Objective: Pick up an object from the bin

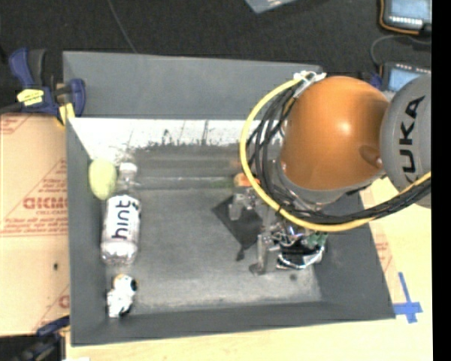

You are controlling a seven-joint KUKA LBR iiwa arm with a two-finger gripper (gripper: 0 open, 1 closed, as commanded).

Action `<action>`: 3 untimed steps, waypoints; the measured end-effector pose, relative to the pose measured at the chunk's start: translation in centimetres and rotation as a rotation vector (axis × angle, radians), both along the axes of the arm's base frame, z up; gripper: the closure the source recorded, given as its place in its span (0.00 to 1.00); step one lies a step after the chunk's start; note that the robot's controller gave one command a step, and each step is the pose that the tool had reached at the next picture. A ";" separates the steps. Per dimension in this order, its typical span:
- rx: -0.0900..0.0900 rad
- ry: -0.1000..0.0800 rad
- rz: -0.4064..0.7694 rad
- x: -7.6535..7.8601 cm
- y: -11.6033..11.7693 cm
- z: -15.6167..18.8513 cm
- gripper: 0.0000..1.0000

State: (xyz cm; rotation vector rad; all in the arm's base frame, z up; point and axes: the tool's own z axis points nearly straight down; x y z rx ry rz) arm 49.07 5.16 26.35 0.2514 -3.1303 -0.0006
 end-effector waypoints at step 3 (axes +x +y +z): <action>0.000 -0.008 -0.258 3.3 -1.4 -7.1 1.00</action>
Offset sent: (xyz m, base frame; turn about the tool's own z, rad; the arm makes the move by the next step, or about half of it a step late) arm 0.0000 0.0000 0.0000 0.0000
